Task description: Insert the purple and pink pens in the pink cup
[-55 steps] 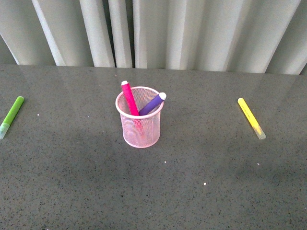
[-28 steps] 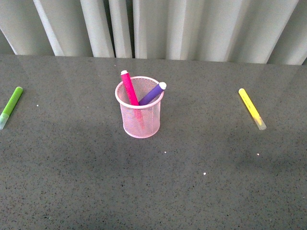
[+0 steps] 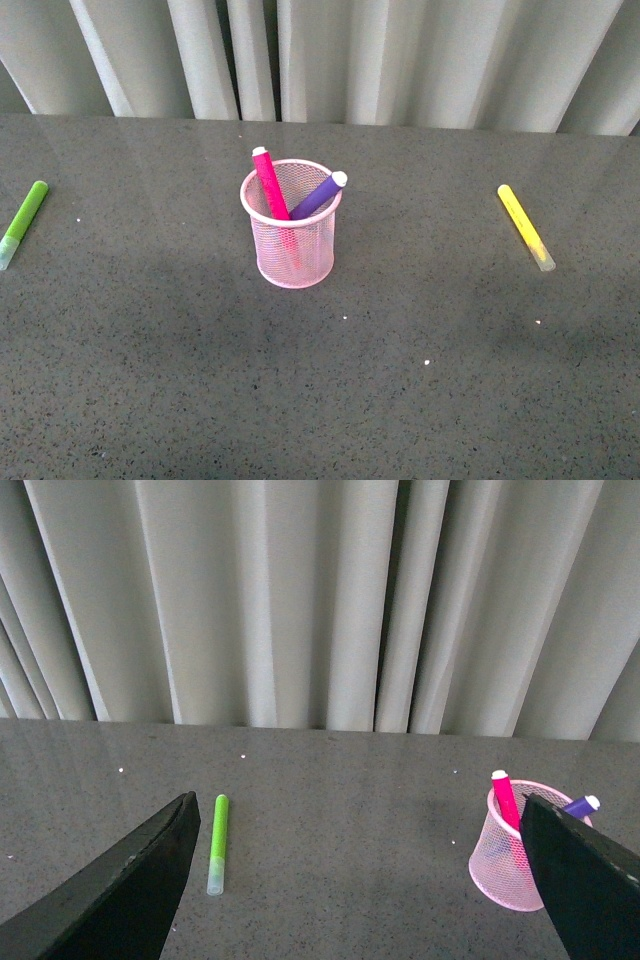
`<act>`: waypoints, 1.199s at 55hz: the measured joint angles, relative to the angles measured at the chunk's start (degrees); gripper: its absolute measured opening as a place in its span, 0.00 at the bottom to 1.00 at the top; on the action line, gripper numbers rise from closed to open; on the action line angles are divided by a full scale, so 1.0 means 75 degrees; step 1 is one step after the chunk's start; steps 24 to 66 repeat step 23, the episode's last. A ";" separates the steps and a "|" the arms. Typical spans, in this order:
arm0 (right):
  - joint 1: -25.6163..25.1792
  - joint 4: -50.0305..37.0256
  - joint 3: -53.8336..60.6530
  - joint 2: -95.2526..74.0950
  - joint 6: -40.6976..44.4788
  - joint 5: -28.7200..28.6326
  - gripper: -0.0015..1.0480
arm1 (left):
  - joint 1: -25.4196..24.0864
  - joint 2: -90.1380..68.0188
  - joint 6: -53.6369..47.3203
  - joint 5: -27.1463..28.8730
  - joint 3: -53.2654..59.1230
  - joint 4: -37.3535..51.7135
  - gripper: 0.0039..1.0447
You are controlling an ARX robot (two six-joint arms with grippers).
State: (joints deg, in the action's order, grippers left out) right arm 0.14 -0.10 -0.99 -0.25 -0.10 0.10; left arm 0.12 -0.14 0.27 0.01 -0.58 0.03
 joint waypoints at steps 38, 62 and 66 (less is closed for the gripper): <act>0.0000 0.0000 0.0000 0.0000 0.0000 0.0003 0.93 | 0.0000 0.0000 0.0000 0.0000 0.0000 0.0000 0.94; 0.0000 0.0000 0.0000 0.0000 0.0000 0.0003 0.93 | 0.0000 0.0000 0.0000 0.0000 0.0000 0.0000 0.94; 0.0000 0.0000 0.0000 0.0000 0.0000 0.0003 0.93 | 0.0000 0.0000 0.0000 0.0000 0.0000 0.0000 0.94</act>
